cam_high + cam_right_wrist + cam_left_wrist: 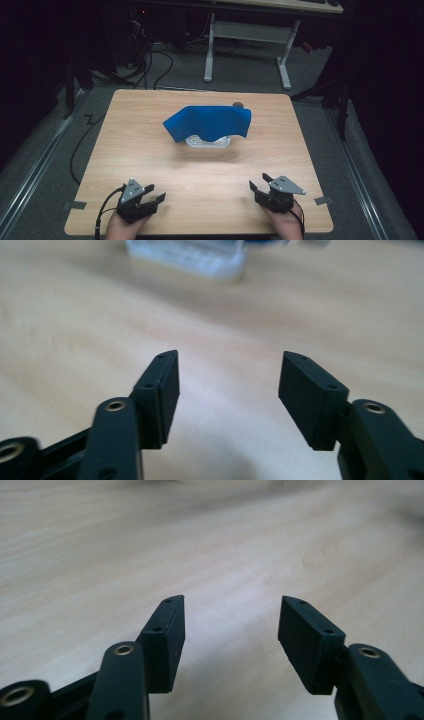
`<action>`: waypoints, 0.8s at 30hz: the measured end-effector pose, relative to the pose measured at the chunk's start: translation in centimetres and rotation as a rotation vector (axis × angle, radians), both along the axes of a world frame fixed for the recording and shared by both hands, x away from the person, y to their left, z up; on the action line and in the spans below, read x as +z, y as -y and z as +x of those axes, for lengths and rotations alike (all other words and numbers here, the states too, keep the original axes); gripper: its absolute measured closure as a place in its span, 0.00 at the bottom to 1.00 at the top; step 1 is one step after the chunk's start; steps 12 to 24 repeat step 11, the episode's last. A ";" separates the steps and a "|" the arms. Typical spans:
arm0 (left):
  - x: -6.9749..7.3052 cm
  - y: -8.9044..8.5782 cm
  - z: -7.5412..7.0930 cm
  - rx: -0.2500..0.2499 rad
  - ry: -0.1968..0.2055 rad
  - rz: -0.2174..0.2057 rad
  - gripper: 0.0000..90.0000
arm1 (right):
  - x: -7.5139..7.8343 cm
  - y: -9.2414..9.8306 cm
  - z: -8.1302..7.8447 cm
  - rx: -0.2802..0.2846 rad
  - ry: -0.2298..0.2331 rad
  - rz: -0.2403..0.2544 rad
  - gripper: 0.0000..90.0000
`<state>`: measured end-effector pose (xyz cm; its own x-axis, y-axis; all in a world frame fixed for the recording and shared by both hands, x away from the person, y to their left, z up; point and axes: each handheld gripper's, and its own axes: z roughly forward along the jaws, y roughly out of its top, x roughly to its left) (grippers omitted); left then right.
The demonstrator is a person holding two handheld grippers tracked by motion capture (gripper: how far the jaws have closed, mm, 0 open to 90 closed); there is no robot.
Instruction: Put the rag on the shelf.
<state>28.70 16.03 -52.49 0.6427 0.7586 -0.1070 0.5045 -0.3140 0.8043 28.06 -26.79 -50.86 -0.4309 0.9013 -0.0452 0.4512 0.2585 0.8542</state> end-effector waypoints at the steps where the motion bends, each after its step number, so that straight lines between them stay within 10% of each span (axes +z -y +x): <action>1: 0.0 0.7 0.1 -0.026 0.017 0.036 0.48 | -0.4 -0.2 -0.3 0.021 -0.027 -0.023 0.45; 24: -0.5 1.1 0.7 -0.026 -0.004 0.055 0.48 | -0.8 -0.4 0.8 0.037 -0.060 -0.009 0.45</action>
